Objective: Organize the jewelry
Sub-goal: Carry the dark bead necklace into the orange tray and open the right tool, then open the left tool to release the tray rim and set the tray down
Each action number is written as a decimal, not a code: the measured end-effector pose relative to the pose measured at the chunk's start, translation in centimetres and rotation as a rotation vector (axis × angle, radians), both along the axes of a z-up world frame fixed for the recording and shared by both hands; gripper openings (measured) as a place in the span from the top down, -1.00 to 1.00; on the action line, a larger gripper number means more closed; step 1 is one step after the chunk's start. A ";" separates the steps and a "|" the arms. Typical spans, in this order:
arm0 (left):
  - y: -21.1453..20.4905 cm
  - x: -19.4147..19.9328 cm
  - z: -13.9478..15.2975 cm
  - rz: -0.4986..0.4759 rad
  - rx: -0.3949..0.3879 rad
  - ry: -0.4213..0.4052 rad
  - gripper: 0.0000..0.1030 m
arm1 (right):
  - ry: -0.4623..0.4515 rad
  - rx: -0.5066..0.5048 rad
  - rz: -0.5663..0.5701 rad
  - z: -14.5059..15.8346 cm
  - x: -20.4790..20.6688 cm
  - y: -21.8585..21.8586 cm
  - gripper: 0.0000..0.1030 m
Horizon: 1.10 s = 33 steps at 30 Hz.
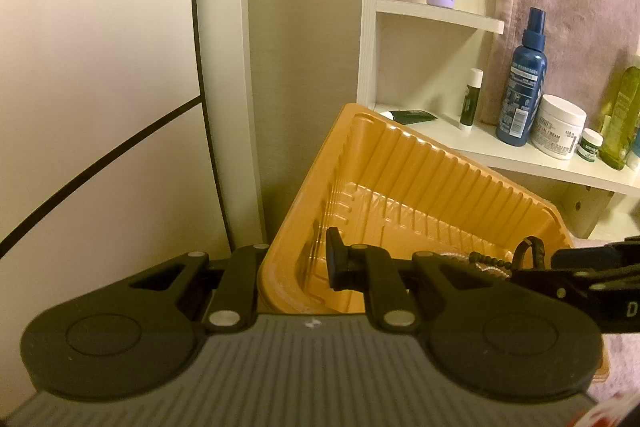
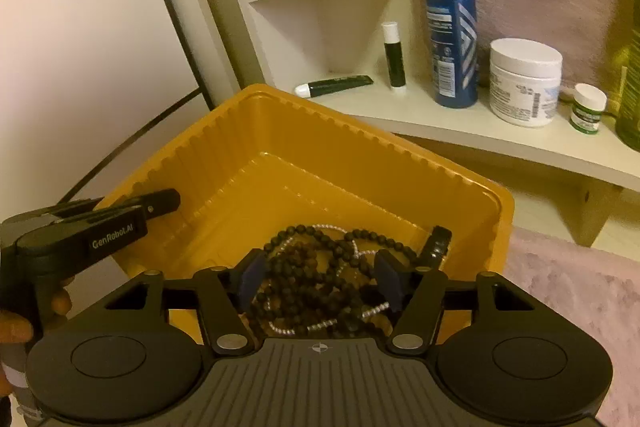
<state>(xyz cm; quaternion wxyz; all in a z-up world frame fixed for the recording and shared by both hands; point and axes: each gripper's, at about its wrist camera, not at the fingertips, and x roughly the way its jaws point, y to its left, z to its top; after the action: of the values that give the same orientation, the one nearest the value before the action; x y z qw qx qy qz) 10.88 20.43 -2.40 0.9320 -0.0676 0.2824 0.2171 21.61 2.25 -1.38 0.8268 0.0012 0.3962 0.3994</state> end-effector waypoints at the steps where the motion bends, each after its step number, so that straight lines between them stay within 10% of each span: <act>1: 0.0 0.0 0.0 0.000 0.000 0.001 0.74 | 0.003 0.000 -0.004 0.0 0.0 -0.2 -0.21; 33: 3.7 -1.3 -4.5 0.059 -0.174 0.009 0.70 | 0.005 0.008 -0.135 -0.6 -0.6 -5.0 -0.39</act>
<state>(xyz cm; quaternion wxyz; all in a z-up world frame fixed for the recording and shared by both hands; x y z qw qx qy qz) 9.54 24.11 -6.91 0.9145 -0.1555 0.3024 0.2192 21.05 -2.73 -2.00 0.8509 0.0322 0.3955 0.3443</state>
